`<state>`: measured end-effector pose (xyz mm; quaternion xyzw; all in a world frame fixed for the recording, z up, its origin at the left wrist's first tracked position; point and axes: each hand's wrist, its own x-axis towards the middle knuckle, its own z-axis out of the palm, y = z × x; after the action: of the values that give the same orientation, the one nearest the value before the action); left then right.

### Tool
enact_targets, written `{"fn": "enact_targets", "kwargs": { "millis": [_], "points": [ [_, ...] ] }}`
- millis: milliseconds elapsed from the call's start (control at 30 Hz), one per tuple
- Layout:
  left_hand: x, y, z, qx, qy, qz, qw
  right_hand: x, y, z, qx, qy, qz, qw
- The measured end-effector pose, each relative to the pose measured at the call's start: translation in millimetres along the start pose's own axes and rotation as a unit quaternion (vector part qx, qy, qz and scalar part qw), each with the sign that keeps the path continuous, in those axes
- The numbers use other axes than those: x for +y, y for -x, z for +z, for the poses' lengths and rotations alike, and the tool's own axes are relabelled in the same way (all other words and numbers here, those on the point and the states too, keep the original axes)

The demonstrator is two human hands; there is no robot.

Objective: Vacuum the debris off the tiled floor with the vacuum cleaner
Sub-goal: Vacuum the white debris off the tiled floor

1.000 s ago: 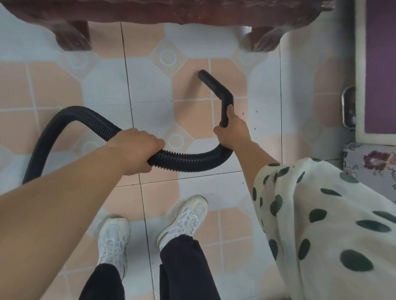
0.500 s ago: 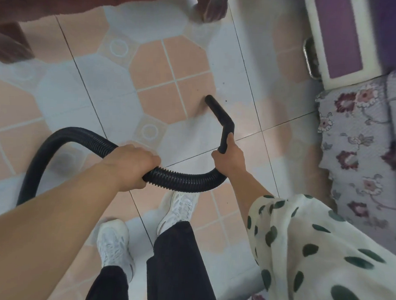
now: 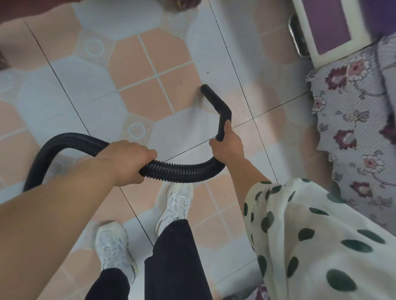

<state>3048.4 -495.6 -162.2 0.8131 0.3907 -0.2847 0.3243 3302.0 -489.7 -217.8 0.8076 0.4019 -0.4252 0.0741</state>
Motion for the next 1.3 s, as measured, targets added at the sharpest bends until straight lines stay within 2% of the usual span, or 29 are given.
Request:
{"fn": "enact_targets", "kwargs": {
  "millis": [200,367,667,1067,1167,1300],
  "points": [
    [26,-10,0,-0.008,0.002,0.035,0.999,38,13,-11,0.006,-0.026,0.037,0.999],
    [37,-23,-5,0.013,-0.019,0.024,0.999,43,-3,-25,0.008,-0.021,0.024,0.999],
    [4,-30,-27,0.037,0.023,-0.057,0.997,-27,-58,-36,0.013,0.022,-0.058,0.998],
    [-37,-39,-40,0.094,0.065,-0.117,0.987,-110,-104,-40,-0.002,0.074,-0.147,0.986],
    [-30,-41,-43,0.084,0.067,-0.110,0.988,-97,-100,-45,-0.010,0.070,-0.142,0.987],
    [-3,-48,-44,0.061,0.084,-0.087,0.991,-60,-92,-62,0.014,0.063,-0.090,0.994]
  ]
}}
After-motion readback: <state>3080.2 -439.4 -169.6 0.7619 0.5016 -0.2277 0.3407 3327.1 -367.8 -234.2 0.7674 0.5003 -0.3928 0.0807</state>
